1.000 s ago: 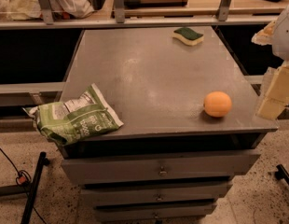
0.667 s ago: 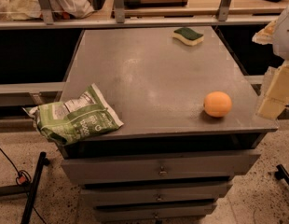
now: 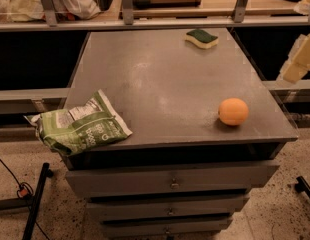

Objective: Pick sponge

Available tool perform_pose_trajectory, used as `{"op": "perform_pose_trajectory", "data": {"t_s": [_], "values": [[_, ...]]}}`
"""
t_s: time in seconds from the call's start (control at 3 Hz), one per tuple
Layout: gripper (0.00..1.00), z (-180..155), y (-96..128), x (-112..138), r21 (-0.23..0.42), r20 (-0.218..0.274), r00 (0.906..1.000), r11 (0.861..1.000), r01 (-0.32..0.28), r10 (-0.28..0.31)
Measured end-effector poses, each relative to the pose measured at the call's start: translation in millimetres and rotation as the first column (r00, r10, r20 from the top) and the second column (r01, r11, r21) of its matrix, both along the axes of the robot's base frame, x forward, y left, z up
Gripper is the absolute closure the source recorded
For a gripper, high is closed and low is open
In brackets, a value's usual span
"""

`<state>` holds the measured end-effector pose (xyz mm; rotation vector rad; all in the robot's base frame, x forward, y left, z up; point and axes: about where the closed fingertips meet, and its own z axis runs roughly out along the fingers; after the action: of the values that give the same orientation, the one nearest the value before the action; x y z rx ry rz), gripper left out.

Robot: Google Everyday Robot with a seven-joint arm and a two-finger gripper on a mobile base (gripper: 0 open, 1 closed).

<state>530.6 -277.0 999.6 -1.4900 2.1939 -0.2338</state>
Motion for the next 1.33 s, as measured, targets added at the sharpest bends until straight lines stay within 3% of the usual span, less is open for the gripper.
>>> {"op": "perform_pose_trajectory", "data": {"t_s": [0.33, 0.67, 1.0, 1.33], "values": [[0.0, 12, -24, 61, 0.108, 0.138, 0.9899, 0.994, 0.018, -0.033], [0.0, 8, -21, 115, 0.258, 0.238, 0.9658, 0.965, 0.04, -0.104], [0.0, 13, -21, 131, 0.275, 0.289, 0.9493, 0.961, 0.042, -0.124], [0.0, 13, -21, 131, 0.274, 0.288, 0.9495, 0.961, 0.041, -0.123]]}}
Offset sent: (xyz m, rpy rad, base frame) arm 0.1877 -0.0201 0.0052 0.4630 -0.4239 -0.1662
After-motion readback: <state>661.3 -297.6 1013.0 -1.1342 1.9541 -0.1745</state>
